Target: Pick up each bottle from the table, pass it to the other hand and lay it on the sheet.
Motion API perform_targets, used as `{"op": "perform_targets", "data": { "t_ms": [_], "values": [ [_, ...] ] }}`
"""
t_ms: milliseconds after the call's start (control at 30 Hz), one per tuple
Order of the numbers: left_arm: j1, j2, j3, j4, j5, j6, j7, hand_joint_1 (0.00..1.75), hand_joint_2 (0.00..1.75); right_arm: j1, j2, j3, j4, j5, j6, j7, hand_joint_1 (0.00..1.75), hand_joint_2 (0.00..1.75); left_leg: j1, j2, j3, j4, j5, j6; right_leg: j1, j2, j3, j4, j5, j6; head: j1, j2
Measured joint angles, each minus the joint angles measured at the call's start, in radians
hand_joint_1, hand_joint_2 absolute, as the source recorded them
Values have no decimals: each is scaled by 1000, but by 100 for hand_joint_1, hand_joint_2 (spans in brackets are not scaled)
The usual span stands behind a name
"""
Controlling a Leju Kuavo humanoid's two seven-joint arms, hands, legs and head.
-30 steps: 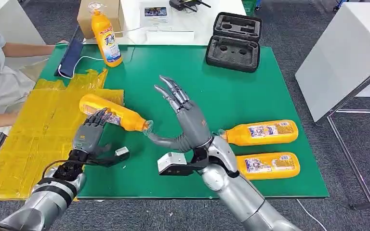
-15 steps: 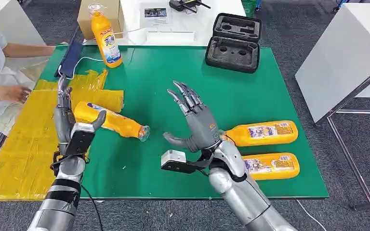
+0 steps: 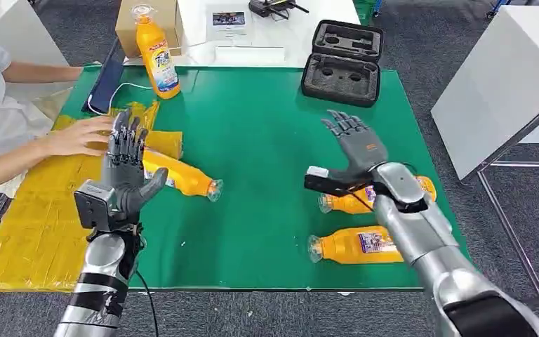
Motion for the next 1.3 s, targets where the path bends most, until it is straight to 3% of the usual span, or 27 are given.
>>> {"op": "perform_targets", "data": {
  "t_ms": [333,667,967,1167,1300],
  "values": [
    [-13,-2,-67,56,37,-85,84,0,175,-67,-96,-7,192,19,79,26,0,175,0,-1,0,0,0,0,0,-2,0,0,-2,3,0,0],
    [-21,-2,-85,92,40,-90,100,0,175,-78,-114,-10,251,8,82,24,0,175,0,0,0,0,-1,1,0,-1,-1,0,-2,3,-1,0],
    [-41,-7,-100,134,55,-85,114,0,175,-38,-115,-24,248,-42,94,-17,0,175,0,0,1,0,-1,1,0,-1,0,0,-2,3,-1,0],
    [-47,-7,-99,161,63,-77,113,0,175,6,-143,-32,177,-190,231,-137,0,175,0,-1,2,0,-1,1,0,-1,2,0,-2,3,-1,0],
    [-53,-7,-94,184,64,-63,101,0,175,53,-160,-32,93,-246,236,-146,0,175,0,-1,2,0,-1,1,0,-1,2,0,-2,3,-1,0]
  ]
}}
